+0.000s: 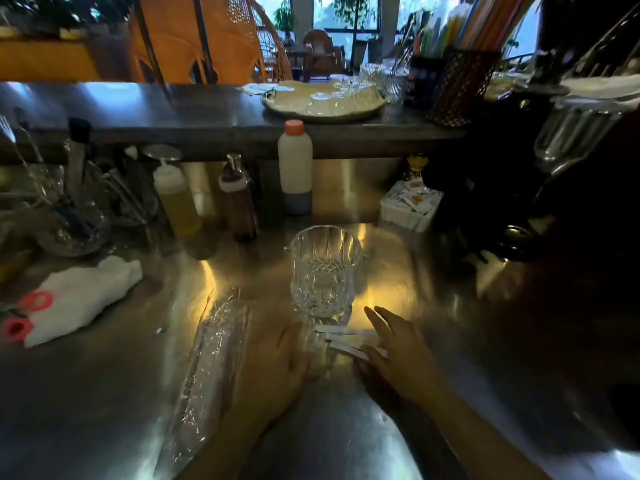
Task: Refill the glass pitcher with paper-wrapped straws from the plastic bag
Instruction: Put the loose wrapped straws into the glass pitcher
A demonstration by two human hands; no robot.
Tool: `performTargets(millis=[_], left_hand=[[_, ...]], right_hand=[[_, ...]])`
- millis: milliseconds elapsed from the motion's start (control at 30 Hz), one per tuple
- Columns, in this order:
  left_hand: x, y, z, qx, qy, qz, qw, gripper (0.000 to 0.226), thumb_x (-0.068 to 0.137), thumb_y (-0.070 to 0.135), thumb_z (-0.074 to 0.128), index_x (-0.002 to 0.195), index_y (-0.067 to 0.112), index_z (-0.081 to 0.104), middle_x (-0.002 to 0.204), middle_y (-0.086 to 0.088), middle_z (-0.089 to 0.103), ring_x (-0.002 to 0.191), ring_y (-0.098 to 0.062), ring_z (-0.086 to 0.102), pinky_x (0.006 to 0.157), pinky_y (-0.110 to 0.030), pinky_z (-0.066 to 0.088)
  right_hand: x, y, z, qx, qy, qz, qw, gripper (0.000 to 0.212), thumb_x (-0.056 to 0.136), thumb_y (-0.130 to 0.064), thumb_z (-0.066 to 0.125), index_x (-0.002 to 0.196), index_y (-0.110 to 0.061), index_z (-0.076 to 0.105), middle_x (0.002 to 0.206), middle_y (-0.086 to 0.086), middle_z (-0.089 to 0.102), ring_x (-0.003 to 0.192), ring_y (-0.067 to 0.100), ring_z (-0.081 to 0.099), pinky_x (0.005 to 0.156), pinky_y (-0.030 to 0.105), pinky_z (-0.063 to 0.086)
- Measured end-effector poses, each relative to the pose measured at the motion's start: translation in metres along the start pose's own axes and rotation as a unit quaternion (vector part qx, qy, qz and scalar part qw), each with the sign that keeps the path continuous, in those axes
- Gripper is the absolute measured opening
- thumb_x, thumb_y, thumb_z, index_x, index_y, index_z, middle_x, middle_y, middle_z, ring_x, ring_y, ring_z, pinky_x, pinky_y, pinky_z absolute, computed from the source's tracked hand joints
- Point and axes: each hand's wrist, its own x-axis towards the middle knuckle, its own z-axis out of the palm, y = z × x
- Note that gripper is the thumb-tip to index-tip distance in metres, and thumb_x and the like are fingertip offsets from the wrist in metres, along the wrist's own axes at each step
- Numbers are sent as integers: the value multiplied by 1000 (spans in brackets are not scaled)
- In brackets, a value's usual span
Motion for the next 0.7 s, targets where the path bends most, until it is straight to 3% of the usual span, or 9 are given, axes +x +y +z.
performTargets(millis=[100,267,367,433,500,600,700], left_hand=[[2,2,11,-10,-11,14,1000,38,85,34,53,120,19,54,113,-4,62,101,-18,54,93,-38,45],[12,11,29,14,-25,72,997,37,91,35,45,123,20,52,126,-2,60,116,-17,52,102,-29,35],[23,21,38,36,-29,108,993,36,83,23,58,119,18,56,117,-3,66,106,-19,60,96,-28,41],[34,30,41,35,-42,127,990,43,71,14,68,113,16,60,109,-5,69,98,-21,65,89,-29,48],[43,37,47,43,-58,139,988,51,63,8,73,112,13,61,107,-9,70,97,-25,67,84,-33,53],[51,42,56,18,-112,129,985,52,75,2,59,125,10,53,128,-15,59,120,-30,53,102,-39,39],[57,41,62,57,-98,146,983,39,65,1,66,103,12,64,100,-12,71,96,-29,65,85,-36,51]], right_hand=[[-7,5,10,19,-23,12,999,51,87,-31,56,133,-15,42,137,11,50,122,28,48,101,43,37],[-15,5,17,-5,-30,7,1000,41,87,-27,57,125,-14,51,130,13,56,117,30,54,101,46,37],[-20,8,21,4,-65,14,998,36,92,-32,45,125,-17,51,135,7,51,124,23,45,107,37,29],[-21,8,20,-12,-57,6,998,29,89,-28,54,113,-16,62,123,6,60,115,23,53,101,34,37],[-21,6,21,-33,-20,1,999,20,75,-20,72,94,-13,71,99,6,71,92,24,65,84,33,50],[-19,5,27,-33,14,-2,999,15,70,-14,74,85,-9,71,86,7,72,79,25,66,74,30,53],[-19,7,34,-43,31,-29,998,15,66,-14,75,79,-9,69,80,5,71,76,21,64,74,29,51]])
